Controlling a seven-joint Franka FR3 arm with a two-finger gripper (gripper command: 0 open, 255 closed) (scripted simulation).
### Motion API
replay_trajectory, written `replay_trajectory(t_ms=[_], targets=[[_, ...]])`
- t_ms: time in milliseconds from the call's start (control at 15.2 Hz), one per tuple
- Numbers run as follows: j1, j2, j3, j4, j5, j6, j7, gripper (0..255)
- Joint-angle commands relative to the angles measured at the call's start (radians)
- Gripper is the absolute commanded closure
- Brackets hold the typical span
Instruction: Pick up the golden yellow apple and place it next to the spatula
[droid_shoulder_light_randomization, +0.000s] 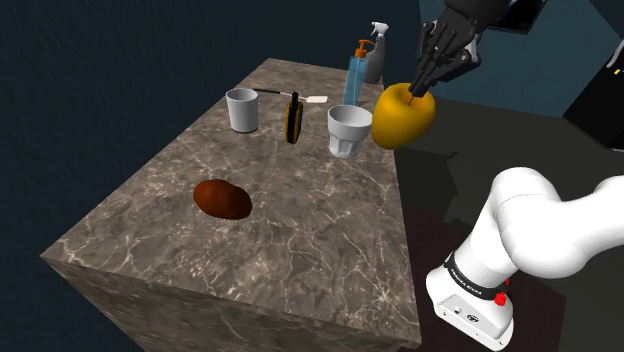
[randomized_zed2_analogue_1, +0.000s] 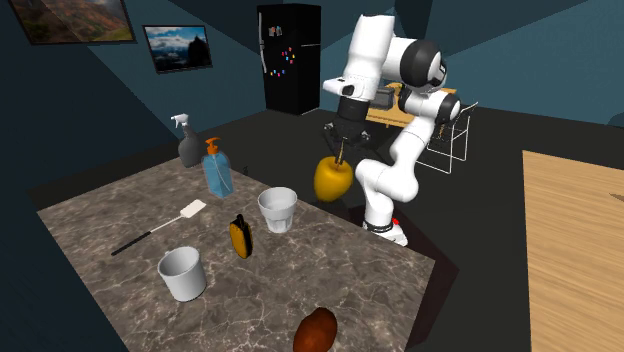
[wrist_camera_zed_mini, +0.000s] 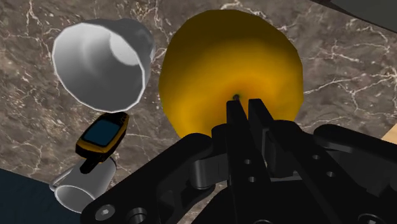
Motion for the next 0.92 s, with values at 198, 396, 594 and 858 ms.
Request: replay_trajectory(t_ms=[198, 396, 594, 858], targets=[[-0.002, 0.039, 0.001, 0.097, -0.001, -0.058, -0.001, 255], [-0.004, 0.064, 0.001, 0.155, -0.002, -0.091, -0.003, 255], [-0.005, 0.091, 0.001, 0.216, -0.003, -0.124, -0.004, 255], [-0.007, 0.122, 0.001, 0.283, -0.004, -0.161, -0.006, 255]])
